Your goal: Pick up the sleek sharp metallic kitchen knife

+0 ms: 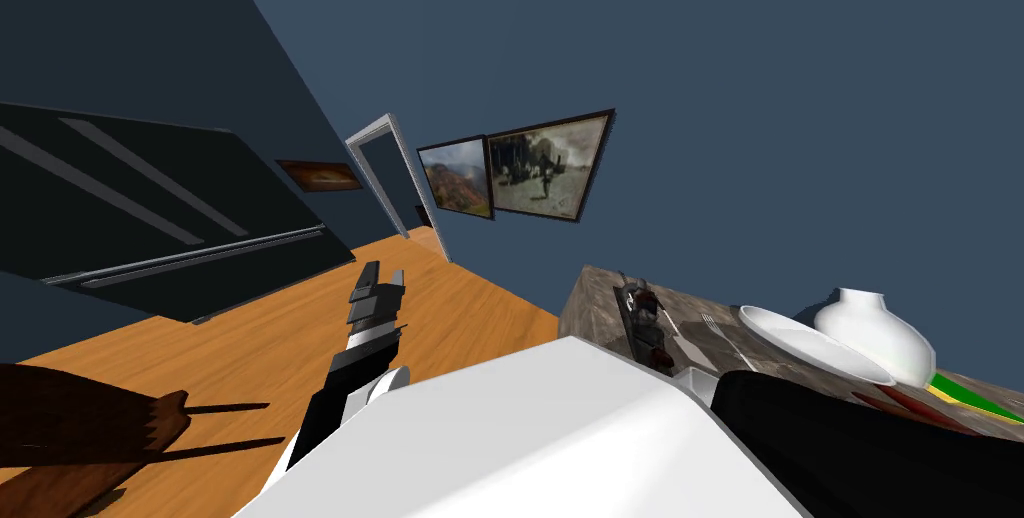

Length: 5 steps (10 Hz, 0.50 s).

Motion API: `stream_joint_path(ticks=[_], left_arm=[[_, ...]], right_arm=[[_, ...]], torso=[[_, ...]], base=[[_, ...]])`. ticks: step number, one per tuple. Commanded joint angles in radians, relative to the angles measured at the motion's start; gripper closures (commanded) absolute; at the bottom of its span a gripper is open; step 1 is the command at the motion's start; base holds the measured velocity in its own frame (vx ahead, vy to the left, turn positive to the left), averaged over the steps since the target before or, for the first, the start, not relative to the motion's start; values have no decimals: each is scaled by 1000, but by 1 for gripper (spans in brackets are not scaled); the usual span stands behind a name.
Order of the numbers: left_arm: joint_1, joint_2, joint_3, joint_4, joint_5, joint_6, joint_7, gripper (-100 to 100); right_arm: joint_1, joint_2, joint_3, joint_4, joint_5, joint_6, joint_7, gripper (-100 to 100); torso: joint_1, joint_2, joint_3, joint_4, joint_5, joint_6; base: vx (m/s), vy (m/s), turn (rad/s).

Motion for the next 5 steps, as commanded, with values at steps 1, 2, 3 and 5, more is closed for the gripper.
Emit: stream_joint_path(ticks=[1, 2, 3, 5], left_arm=[[0, 0, 0, 0, 0, 0, 0, 0], [0, 0, 0, 0, 0, 0, 0, 0], [0, 0, 0, 0, 0, 0, 0, 0], [0, 0, 0, 0, 0, 0, 0, 0]], right_arm=[[50, -29, -50, -50, 3, 50, -50, 100], [78, -29, -52, -91, 3, 52, -60, 100], [101, -57, -88, -118, 4, 96, -100, 100], [141, -57, -100, -159, 4, 96, -110, 100]], torso=[[0, 0, 0, 0, 0, 0], [0, 1, 1, 0, 1, -1], [0, 1, 1, 0, 0, 0], [0, 0, 0, 0, 1, 0]], base=[[-127, -9, 115], [-115, -7, 80], [-113, -7, 83], [-67, -6, 55]])
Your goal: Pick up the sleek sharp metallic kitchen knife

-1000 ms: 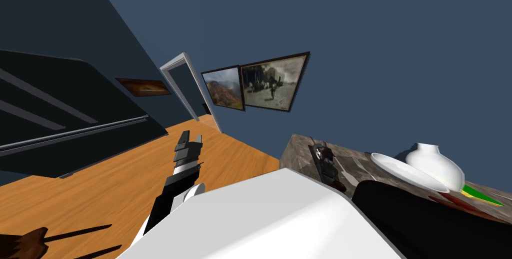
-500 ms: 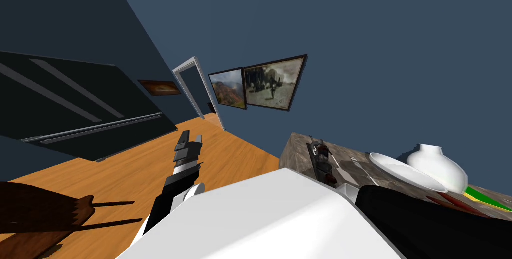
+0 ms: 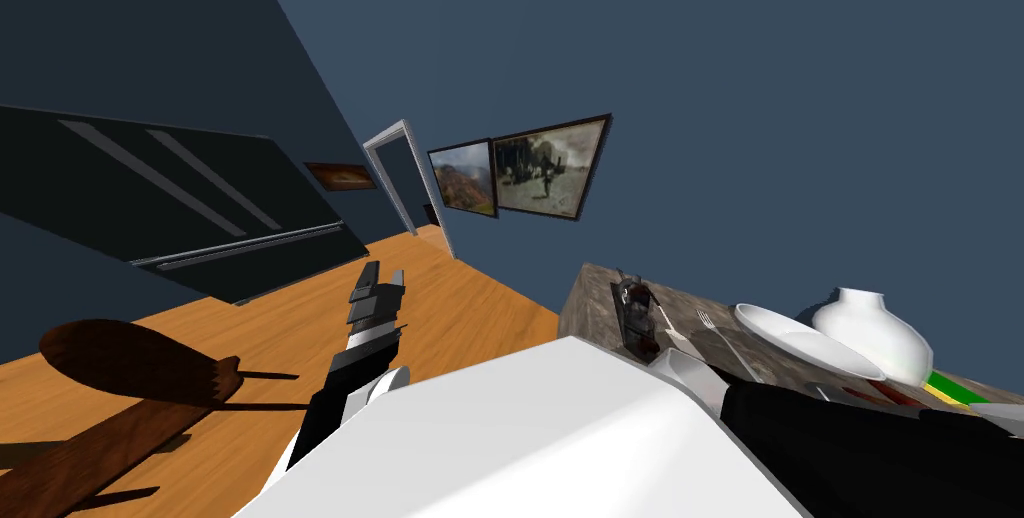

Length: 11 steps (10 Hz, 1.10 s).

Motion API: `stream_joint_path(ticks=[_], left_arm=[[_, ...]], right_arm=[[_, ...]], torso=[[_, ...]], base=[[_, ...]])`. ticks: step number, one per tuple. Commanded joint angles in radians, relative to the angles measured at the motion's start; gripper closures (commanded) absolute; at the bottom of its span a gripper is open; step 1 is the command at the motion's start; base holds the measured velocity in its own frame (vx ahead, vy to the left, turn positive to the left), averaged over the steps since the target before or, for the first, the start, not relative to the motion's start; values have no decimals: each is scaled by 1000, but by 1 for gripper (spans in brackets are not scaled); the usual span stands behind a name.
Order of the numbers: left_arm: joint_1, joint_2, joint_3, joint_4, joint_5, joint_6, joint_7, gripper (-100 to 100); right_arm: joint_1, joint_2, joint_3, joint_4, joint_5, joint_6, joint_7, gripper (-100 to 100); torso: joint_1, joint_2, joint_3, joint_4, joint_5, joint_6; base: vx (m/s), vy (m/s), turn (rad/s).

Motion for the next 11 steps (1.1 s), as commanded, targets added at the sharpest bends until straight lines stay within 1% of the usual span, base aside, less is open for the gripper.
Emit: stream_joint_path(ticks=[1, 2, 3, 4, 5, 6, 7, 8, 9, 10, 11], left_arm=[[0, 0, 0, 0, 0, 0, 0, 0], [0, 0, 0, 0, 0, 0, 0, 0], [0, 0, 0, 0, 0, 0, 0, 0], [0, 0, 0, 0, 0, 0, 0, 0], [0, 0, 0, 0, 0, 0, 0, 0], [0, 0, 0, 0, 0, 0, 0, 0], [0, 0, 0, 0, 0, 0, 0, 0], [0, 0, 0, 0, 0, 0, 0, 0], [0, 0, 0, 0, 0, 0, 0, 0], [0, 0, 0, 0, 0, 0, 0, 0], [0, 0, 0, 0, 0, 0, 0, 0]], right_arm=[[50, -27, -40, -50, 3, 41, -50, 100], [60, -27, -40, -70, 3, 41, -53, 100], [100, -55, -86, -108, 5, 86, -94, 100], [107, -55, -88, -121, 5, 86, -102, 100], [123, -55, -88, -138, 5, 86, -102, 100], [160, -84, -135, -170, 6, 129, -151, 100], [186, -84, -136, -203, 6, 130, -152, 100], [226, -112, -183, -236, 7, 173, -192, 100], [249, -112, -183, -270, 7, 175, -201, 100], [242, -106, -187, -252, 7, 167, -188, 100], [244, -107, -188, -256, 7, 170, -193, 0]], torso=[[0, 0, 0, 0, 0, 0], [0, 2, 1, 0, 1, -1], [-1, 2, 1, 1, 0, -1], [-2, 4, 2, 1, 1, -2], [-1, 3, 2, 1, 0, -1], [0, 0, 0, 0, 0, 0], [0, 1, 0, 0, 1, -2], [-1, 1, 1, 0, 0, -1], [-1, 3, 1, 1, 1, -2], [0, 4, 2, 1, 0, 0], [0, 1, 1, 0, 1, 0]], base=[[-99, -8, 72], [-111, -10, 82], [-138, -18, 138], [-114, -13, 89], [-39, 1, -7], [-81, -9, 61], [-94, -17, 105], [-125, -20, 123], [-130, -11, 63], [-51, 1, 4], [-9, 0, -5]])
